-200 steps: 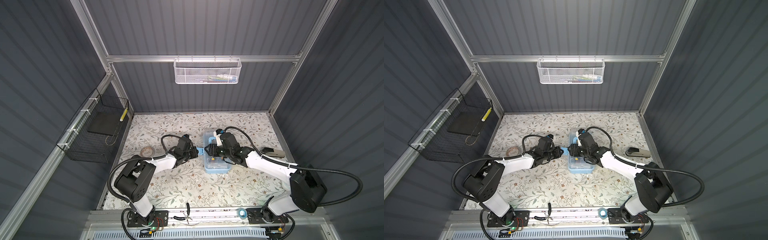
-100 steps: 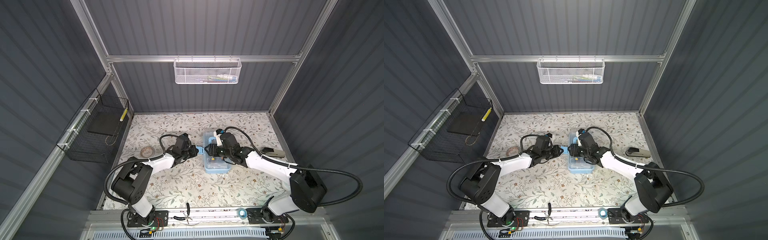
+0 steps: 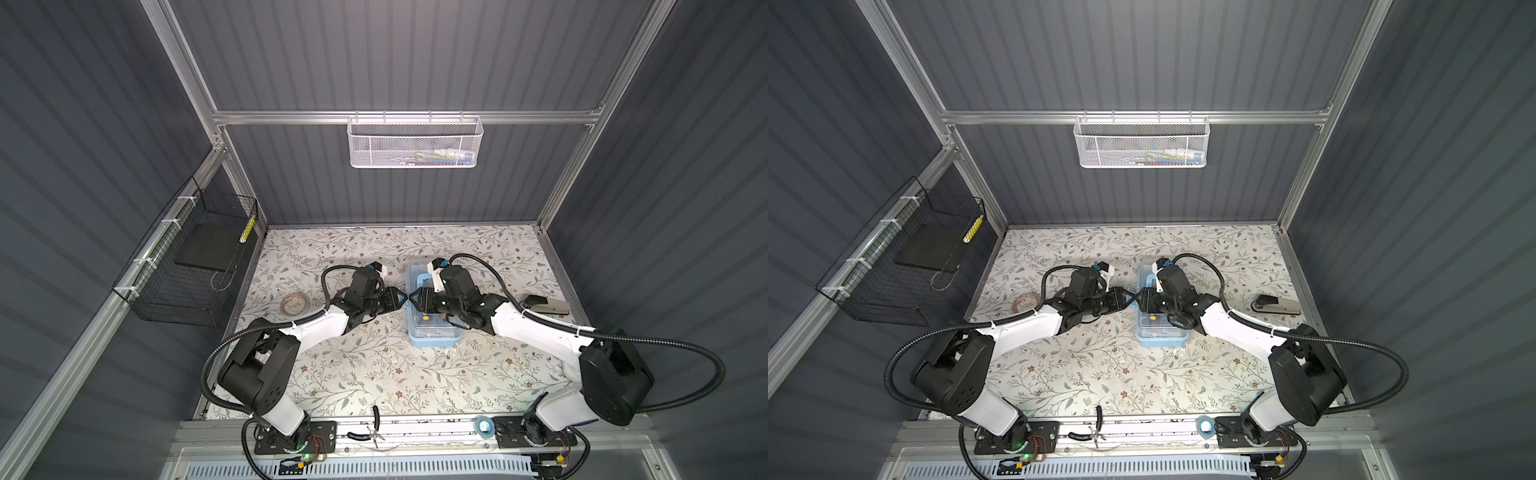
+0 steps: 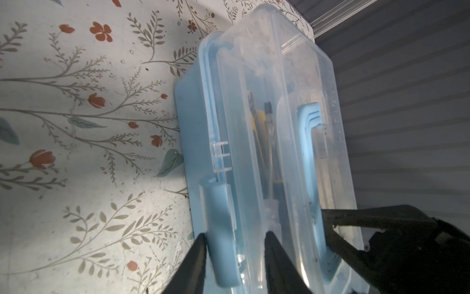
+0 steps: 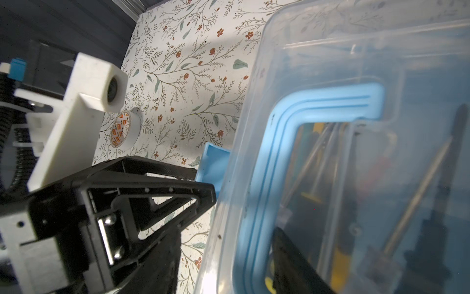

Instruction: Pack the tool kit

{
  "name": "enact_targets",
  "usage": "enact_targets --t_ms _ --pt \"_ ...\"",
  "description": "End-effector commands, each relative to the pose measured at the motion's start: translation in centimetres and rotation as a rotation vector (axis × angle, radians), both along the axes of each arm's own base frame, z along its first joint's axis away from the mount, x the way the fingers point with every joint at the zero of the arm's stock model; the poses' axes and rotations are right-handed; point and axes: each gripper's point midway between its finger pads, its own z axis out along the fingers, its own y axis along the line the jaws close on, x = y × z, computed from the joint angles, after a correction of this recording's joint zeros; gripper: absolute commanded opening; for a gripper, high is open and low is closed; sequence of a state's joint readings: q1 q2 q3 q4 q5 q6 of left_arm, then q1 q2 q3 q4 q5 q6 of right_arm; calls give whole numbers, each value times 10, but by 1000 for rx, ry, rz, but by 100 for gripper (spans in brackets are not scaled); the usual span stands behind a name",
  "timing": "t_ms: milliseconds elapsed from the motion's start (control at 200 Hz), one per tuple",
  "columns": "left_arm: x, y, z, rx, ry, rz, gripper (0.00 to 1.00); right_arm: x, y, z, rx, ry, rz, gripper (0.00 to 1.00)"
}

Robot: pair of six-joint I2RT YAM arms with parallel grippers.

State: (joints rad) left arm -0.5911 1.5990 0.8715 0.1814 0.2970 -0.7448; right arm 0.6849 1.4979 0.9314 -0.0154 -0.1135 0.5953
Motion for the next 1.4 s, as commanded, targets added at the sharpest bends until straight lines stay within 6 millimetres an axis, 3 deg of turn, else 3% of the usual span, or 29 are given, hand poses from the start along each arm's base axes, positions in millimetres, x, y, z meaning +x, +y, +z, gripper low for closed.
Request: enact_targets --t_ms 0,390,770,1396 --pt "-1 -6 19 -46 -40 -25 39 -25 -13 -54 -98 159 21 58" --pt "-7 -10 20 -99 -38 -42 38 -25 -12 -57 -100 166 23 58" --pt "-6 -12 6 -100 -12 -44 29 -25 -13 -60 -109 172 24 58" --pt "-6 -15 -8 -103 11 -49 27 -26 -14 -63 -119 177 24 58"
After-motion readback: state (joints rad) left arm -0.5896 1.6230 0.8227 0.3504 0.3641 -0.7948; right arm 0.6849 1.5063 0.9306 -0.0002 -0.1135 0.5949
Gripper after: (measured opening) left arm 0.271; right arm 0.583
